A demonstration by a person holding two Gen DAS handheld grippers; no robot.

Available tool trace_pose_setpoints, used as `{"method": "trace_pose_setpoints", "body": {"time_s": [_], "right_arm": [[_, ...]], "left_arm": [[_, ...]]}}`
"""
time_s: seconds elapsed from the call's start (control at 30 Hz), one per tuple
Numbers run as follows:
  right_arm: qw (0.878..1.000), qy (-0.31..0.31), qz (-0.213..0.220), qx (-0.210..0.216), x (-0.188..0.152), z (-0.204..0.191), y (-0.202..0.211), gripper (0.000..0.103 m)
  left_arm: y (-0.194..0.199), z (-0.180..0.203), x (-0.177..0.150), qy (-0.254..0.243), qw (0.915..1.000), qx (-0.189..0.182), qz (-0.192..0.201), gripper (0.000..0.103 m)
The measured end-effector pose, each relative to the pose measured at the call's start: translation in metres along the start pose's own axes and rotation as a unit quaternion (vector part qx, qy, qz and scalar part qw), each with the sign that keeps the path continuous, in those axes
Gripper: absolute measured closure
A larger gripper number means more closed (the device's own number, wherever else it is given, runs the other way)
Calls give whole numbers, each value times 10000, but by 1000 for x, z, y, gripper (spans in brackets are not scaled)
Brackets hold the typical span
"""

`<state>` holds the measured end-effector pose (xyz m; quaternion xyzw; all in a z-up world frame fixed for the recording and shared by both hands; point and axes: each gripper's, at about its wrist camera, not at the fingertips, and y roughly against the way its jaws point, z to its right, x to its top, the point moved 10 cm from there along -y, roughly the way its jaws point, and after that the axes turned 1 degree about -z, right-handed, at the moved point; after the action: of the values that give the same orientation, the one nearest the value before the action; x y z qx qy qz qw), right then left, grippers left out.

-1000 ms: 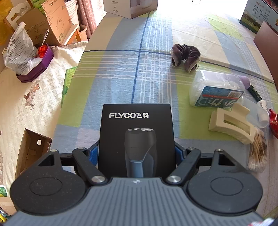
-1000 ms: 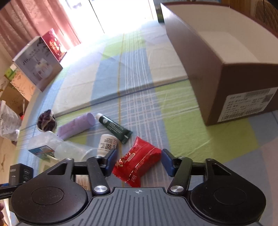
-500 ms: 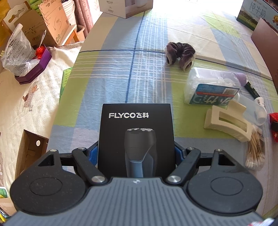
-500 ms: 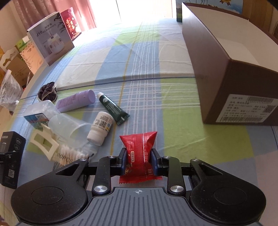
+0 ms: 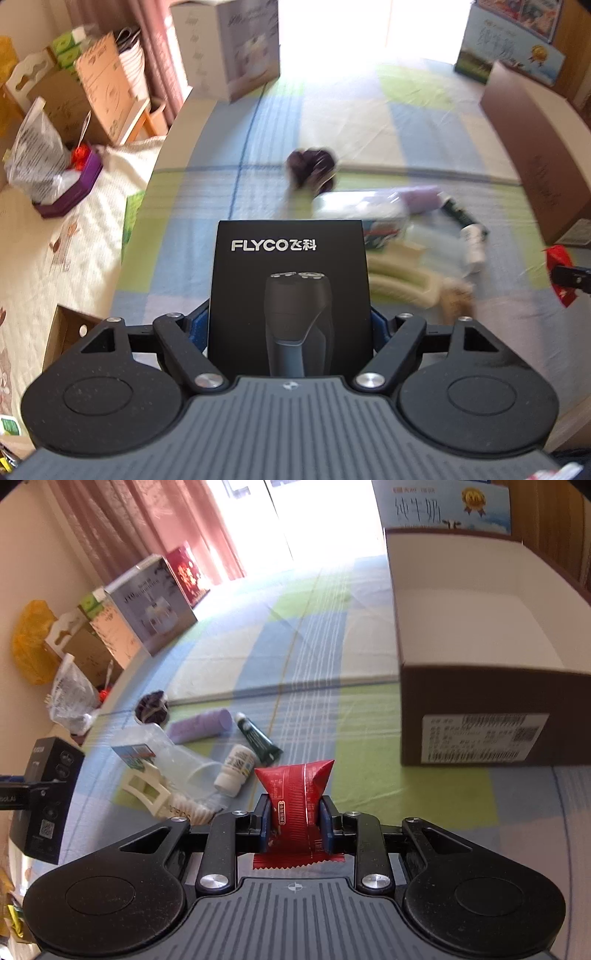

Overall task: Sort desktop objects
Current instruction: 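Carry both items into the brown box and open both tools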

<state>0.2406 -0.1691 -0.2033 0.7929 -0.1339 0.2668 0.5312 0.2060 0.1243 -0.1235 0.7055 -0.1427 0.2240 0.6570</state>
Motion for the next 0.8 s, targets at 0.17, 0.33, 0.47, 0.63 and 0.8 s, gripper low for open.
{"method": "trace_pose_setpoints", "body": {"time_s": [0.17,0.33,0.47,0.63,0.8], "right_arm": [[9995,82,289,110,16,16,34,79],[9981,52,621,-17,36,54,69,79],[9958,32,889,-218,58,98,91,79],[9943,96,982,-397,88,147,95,79],[9959,220,732,-479,108,185,76,79]], "left_arm": [[27,55,29,-188,9986,-374,313,27],[43,133,62,-571,9920,-911,659,27],[50,196,90,-747,9844,-1331,869,27],[49,283,132,-926,9735,-1801,1059,27],[23,356,168,-957,9721,-1951,886,27]]}}
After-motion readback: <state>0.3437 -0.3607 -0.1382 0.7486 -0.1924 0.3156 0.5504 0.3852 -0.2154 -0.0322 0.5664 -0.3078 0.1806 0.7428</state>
